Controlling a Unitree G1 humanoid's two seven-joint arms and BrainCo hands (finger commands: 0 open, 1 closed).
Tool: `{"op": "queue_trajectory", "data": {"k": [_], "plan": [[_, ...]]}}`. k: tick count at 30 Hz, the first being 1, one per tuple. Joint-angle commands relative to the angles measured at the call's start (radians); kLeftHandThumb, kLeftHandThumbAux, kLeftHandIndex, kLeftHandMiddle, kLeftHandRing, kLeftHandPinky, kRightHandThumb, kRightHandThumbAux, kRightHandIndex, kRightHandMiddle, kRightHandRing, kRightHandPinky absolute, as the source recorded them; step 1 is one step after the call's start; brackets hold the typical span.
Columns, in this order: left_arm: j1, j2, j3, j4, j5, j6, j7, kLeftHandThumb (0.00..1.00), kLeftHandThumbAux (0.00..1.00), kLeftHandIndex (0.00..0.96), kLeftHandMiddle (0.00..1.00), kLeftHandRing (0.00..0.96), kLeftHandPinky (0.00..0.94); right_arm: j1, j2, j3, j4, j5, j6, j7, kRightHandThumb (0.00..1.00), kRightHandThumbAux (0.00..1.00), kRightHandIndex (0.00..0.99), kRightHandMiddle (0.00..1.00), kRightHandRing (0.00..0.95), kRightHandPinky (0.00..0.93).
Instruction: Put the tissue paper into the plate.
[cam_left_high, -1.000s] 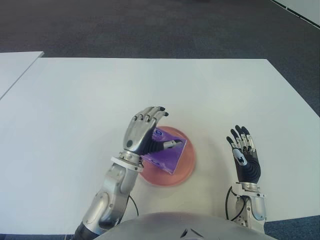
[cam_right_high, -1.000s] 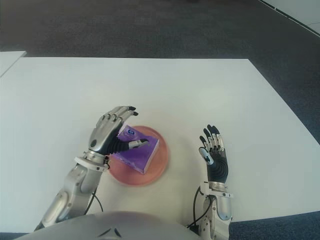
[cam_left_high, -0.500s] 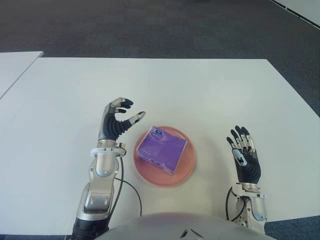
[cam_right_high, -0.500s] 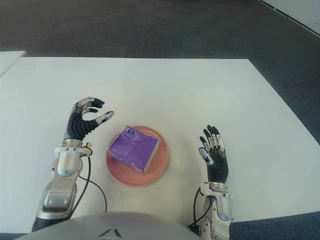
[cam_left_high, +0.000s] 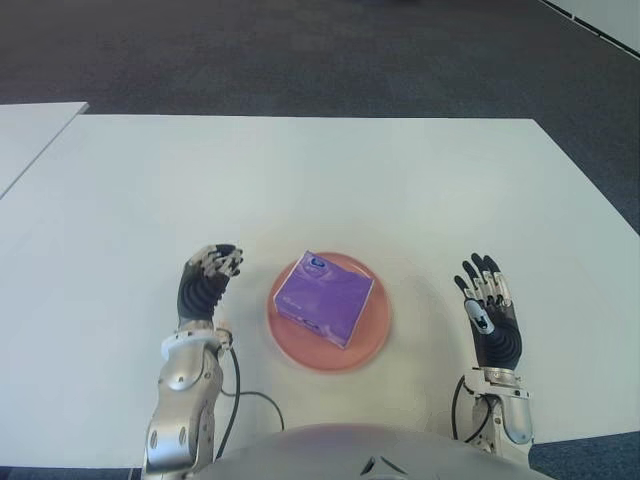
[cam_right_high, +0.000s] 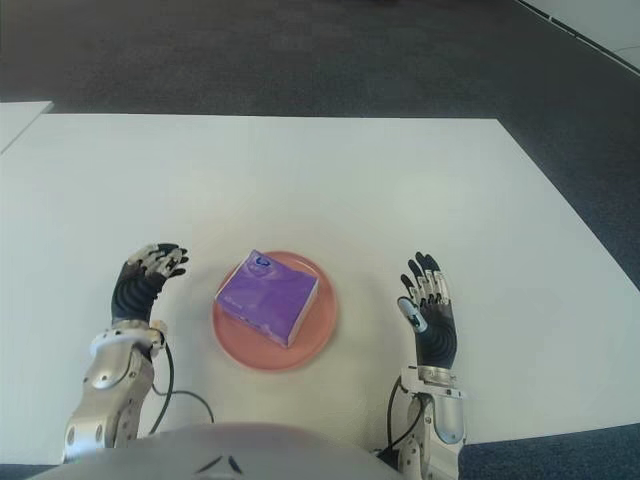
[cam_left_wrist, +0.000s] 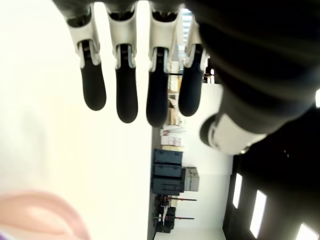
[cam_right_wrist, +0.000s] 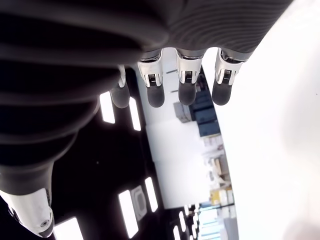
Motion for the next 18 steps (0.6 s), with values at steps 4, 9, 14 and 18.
{"op": "queue_trajectory", "data": {"k": [4,9,14,18], "plan": [[0.071,-0.018,-0.017,0.022,-0.043,-0.064,-0.033,0.692,0.711,0.415,0.413,0.396,0.405,0.007,-0.011,-0.008,0.015,0.015,-0.007,0.005,0.100,0.626,0.058,0.071,0.049,0.054],[0.099,-0.015,-0.026,0.038,-0.054,-0.094,-0.048,0.688,0.712,0.413,0.401,0.389,0.394,0.007,-0.019,-0.012,0.018,0.024,-0.006,0.009,0.100,0.626,0.058,0.071,0.049,0.054],[0.126,-0.014,-0.040,0.042,-0.059,-0.116,-0.059,0.688,0.712,0.412,0.397,0.388,0.400,0.007,-0.026,-0.019,0.017,0.034,-0.003,0.014,0.100,0.626,0.058,0.071,0.049,0.054],[0.143,-0.014,-0.057,0.039,-0.052,-0.125,-0.057,0.689,0.712,0.412,0.397,0.389,0.405,0.007,-0.033,-0.024,0.016,0.042,0.001,0.018,0.100,0.626,0.058,0.071,0.049,0.054]]}}
